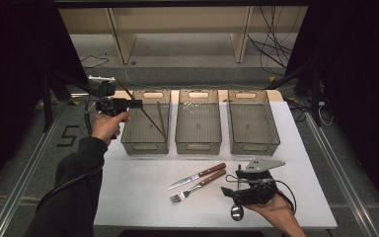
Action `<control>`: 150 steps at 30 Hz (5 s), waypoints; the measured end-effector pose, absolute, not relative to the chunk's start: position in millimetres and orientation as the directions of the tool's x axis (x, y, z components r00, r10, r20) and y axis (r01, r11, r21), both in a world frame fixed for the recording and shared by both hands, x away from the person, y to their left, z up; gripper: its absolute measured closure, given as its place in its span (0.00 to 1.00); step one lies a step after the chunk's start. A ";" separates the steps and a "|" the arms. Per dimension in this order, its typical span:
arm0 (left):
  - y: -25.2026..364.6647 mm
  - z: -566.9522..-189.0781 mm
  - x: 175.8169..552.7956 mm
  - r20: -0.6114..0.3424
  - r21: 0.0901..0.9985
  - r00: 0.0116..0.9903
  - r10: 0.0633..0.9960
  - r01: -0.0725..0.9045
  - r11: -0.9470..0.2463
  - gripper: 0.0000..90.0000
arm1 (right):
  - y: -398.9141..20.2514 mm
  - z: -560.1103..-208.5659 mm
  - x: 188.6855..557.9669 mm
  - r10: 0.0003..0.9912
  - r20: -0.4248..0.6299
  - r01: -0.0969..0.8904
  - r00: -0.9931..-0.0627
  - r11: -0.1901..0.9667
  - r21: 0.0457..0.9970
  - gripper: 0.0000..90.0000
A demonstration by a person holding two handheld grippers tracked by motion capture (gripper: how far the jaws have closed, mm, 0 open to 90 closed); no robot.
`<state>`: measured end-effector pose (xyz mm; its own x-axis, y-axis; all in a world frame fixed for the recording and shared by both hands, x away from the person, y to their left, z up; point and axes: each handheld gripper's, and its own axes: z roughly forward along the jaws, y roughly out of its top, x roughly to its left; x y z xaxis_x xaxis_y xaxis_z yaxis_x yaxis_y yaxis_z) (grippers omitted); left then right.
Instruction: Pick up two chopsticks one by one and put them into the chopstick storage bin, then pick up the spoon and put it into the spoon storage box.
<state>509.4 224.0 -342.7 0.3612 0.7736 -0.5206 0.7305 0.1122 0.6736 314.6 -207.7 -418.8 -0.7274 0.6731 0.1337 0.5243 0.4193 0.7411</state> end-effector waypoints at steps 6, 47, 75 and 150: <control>214.8 -353.3 516.5 -0.497 0.647 0.355 0.792 0.759 0.066 0.94 | -207.9 -418.3 313.6 0.673 0.124 0.512 -0.730 0.418 0.750 0.24; 187.8 -382.2 539.5 -0.463 0.576 0.277 0.842 0.816 0.048 0.62 | -210.7 -419.3 314.1 0.669 0.124 0.512 -0.733 0.422 0.748 0.25; 188.3 -345.4 473.4 -0.446 0.702 0.435 0.782 0.712 0.005 0.25 | -214.6 -419.1 316.0 0.682 0.116 0.517 -0.722 0.421 0.745 0.25; 210.7 -439.5 327.7 -0.242 0.856 0.625 0.742 0.497 -0.140 0.18 | -199.2 -453.4 330.1 0.850 0.092 0.812 -0.519 0.456 0.365 0.45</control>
